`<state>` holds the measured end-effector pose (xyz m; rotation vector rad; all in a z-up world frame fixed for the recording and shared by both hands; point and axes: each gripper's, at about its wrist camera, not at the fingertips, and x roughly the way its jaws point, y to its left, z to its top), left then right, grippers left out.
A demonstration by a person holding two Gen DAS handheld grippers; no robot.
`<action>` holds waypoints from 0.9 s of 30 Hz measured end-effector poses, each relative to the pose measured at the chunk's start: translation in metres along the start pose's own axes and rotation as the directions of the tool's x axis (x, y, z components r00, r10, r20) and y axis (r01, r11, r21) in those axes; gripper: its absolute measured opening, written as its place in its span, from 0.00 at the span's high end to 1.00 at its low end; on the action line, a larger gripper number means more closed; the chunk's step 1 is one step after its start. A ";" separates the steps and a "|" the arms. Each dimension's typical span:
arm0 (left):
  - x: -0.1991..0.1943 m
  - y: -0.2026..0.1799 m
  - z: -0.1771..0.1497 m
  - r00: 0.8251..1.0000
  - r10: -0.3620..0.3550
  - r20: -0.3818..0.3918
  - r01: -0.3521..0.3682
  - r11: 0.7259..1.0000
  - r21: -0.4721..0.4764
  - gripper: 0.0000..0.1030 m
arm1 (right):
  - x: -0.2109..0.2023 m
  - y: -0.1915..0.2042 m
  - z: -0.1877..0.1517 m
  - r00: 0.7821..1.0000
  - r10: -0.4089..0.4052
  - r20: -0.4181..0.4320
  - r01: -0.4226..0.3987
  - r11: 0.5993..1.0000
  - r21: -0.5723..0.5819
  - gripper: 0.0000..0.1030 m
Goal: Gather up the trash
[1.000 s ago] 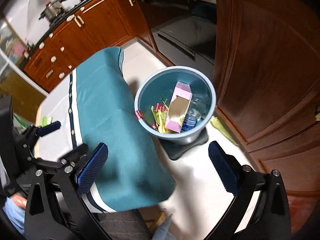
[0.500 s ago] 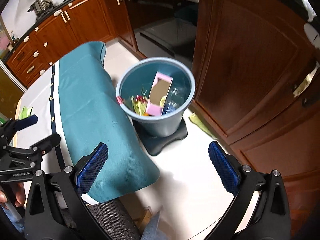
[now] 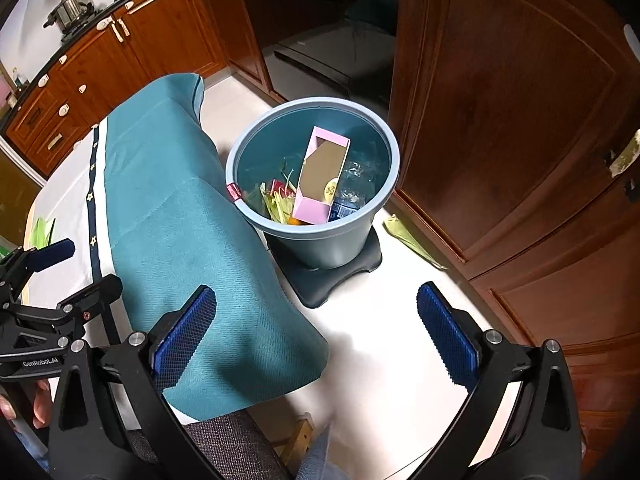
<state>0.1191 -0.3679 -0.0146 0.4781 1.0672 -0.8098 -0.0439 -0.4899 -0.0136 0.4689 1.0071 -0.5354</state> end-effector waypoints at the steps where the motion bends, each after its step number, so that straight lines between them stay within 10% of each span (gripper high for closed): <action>1: 0.001 -0.001 0.000 1.000 0.003 -0.002 -0.003 1.000 0.004 0.04 | 0.001 0.000 0.000 1.000 0.003 -0.004 -0.003 1.000 0.000 0.06; 27: 0.001 -0.006 0.004 1.000 0.027 0.006 -0.027 1.000 0.015 0.03 | 0.004 0.003 0.004 1.000 0.008 -0.013 -0.008 1.000 -0.008 0.06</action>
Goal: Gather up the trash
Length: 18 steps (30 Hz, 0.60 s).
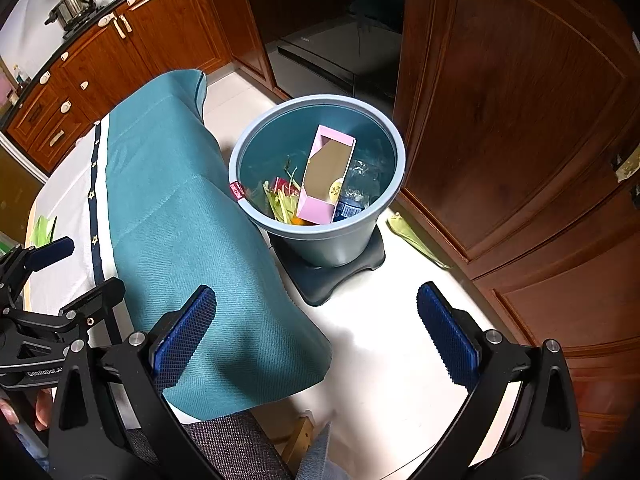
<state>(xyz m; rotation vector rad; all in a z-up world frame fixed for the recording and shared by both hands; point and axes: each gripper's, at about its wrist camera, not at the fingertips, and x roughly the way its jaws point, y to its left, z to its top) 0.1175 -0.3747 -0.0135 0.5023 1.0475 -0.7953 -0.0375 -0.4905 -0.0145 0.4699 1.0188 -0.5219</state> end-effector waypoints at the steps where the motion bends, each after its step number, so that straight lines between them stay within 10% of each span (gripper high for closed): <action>1: 0.000 0.000 0.000 1.000 0.003 0.001 -0.003 1.000 0.002 0.04 | -0.001 0.000 0.000 1.000 0.000 0.001 0.000 1.000 0.001 0.06; 18: 0.000 -0.003 -0.002 1.000 0.014 -0.002 -0.014 1.000 0.009 0.04 | -0.001 0.002 0.001 1.000 -0.003 -0.003 0.003 1.000 -0.006 0.06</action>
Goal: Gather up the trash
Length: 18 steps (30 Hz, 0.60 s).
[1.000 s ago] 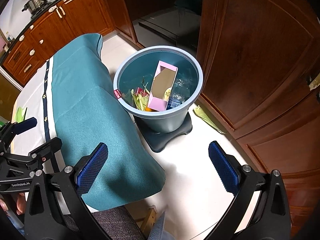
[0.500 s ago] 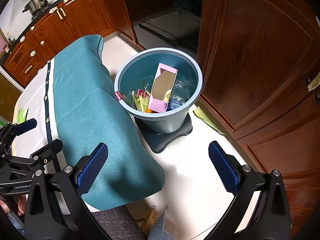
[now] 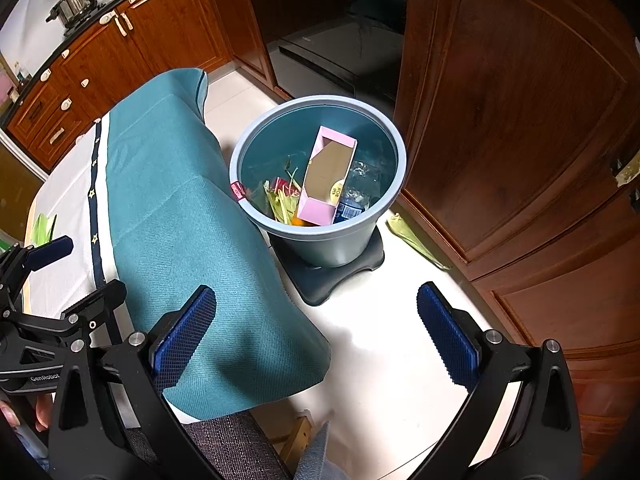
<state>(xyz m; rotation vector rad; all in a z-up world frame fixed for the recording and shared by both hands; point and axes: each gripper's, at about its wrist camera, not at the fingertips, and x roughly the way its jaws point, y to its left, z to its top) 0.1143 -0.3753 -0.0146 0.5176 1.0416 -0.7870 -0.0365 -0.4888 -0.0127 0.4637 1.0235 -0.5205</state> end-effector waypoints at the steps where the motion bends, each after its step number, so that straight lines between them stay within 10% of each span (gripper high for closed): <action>1: 0.000 0.000 0.000 1.000 0.001 0.000 -0.001 1.000 0.001 0.04 | 0.000 0.000 0.000 1.000 0.001 0.000 -0.001 1.000 -0.001 0.06; 18: -0.003 0.000 -0.003 1.000 -0.004 0.015 0.003 1.000 0.017 0.04 | 0.001 0.001 0.002 1.000 0.000 -0.002 0.000 1.000 -0.003 0.06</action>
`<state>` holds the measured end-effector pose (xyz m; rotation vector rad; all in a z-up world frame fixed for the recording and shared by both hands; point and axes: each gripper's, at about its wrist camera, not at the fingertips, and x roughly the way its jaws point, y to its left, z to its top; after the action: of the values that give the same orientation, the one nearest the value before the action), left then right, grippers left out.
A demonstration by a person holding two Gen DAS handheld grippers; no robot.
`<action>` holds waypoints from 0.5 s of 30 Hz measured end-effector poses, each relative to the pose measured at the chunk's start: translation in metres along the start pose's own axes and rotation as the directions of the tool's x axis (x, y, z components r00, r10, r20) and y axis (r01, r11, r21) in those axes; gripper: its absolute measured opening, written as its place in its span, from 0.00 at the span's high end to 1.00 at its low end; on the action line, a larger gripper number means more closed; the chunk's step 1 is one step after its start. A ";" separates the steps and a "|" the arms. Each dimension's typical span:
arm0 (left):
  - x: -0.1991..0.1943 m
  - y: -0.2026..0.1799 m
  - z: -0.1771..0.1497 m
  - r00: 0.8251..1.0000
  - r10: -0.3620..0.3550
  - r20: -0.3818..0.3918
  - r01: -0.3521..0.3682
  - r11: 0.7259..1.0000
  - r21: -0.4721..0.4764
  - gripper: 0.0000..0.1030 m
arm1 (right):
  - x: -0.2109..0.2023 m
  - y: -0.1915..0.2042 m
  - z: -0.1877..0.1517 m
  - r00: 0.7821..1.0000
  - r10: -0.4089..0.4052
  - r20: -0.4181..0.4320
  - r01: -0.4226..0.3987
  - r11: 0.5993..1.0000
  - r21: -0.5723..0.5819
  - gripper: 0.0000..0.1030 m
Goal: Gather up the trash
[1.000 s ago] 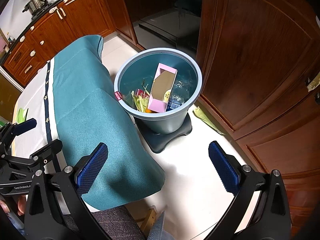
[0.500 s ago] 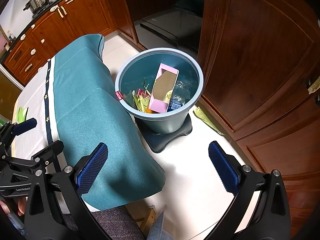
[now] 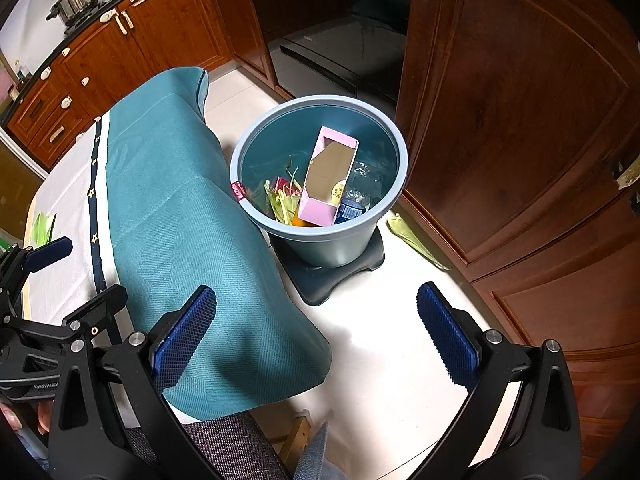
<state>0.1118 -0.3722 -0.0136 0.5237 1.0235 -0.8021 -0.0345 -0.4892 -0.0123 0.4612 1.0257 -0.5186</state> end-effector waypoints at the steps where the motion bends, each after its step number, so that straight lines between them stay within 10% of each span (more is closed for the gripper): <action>1: 0.000 -0.001 0.000 1.000 -0.001 0.002 0.001 1.000 0.000 0.04 | 0.000 0.000 0.000 1.000 -0.001 0.001 0.001 1.000 0.000 0.06; 15: 0.000 -0.002 -0.001 1.000 0.020 -0.005 -0.020 1.000 0.003 0.04 | -0.001 -0.001 0.000 1.000 -0.006 0.003 0.006 1.000 -0.004 0.06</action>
<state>0.1101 -0.3726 -0.0136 0.5382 1.0207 -0.7851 -0.0352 -0.4900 -0.0116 0.4537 1.0257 -0.5219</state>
